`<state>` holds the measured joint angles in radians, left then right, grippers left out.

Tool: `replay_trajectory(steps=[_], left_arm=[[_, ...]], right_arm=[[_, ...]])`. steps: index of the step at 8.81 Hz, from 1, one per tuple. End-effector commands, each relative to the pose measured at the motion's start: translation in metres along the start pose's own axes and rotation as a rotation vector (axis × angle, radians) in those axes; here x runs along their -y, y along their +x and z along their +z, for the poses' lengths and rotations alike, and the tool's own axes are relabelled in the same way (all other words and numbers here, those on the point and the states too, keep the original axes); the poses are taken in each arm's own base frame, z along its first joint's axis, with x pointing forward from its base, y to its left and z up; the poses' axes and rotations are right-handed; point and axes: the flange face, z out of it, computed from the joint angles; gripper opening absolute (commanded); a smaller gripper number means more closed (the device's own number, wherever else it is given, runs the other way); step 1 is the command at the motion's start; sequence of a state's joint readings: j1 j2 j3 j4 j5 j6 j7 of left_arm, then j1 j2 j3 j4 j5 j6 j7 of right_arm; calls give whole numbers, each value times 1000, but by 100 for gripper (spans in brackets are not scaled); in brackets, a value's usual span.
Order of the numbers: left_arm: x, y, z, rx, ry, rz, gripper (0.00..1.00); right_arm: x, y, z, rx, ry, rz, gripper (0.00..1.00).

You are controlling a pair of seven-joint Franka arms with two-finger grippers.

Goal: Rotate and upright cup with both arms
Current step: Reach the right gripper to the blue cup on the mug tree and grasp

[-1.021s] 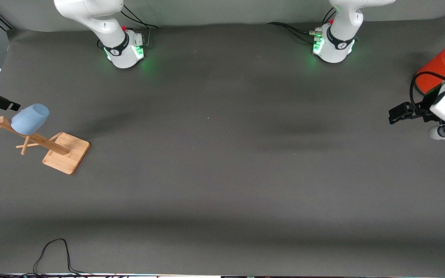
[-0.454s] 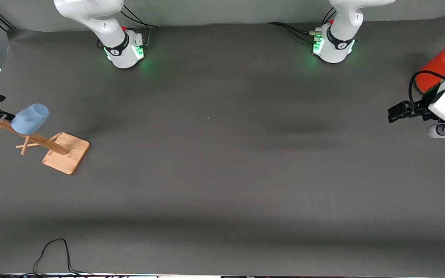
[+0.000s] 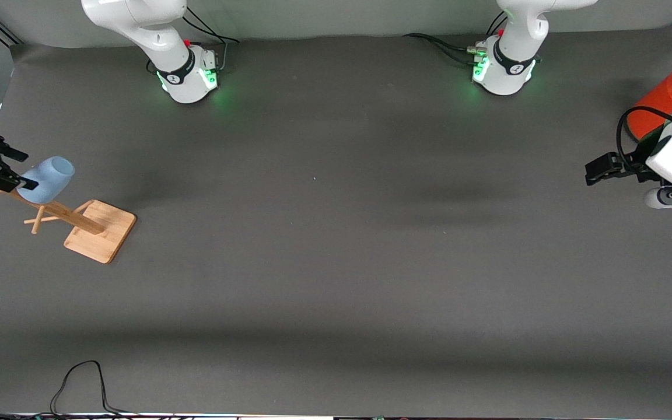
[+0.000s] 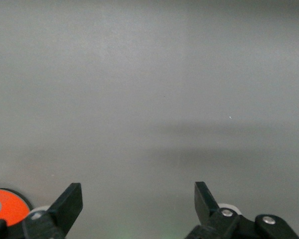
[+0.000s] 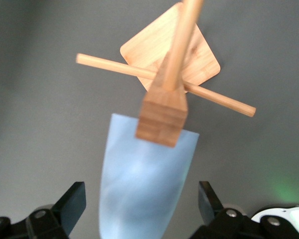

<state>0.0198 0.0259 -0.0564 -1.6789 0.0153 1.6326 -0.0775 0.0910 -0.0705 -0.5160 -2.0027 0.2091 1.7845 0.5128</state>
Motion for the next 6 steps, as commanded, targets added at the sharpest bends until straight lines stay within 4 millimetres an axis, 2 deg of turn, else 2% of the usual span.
replay_trajectory(steps=[1, 2, 4, 5, 6], left_arm=[[-2, -8, -5, -10, 12, 6, 100], [-3, -9, -6, -9, 12, 11, 100], [-4, -9, -8, -12, 12, 12, 100], [-5, -9, -8, -9, 13, 15, 100], [-7, -10, -9, -9, 13, 18, 100]], right_arm=[[-13, 10, 14, 12, 35, 43, 100], [-13, 11, 15, 12, 34, 44, 100], [-12, 11, 15, 17, 45, 46, 79], [-12, 11, 14, 19, 49, 44, 64], [-10, 10, 14, 24, 46, 43, 56]])
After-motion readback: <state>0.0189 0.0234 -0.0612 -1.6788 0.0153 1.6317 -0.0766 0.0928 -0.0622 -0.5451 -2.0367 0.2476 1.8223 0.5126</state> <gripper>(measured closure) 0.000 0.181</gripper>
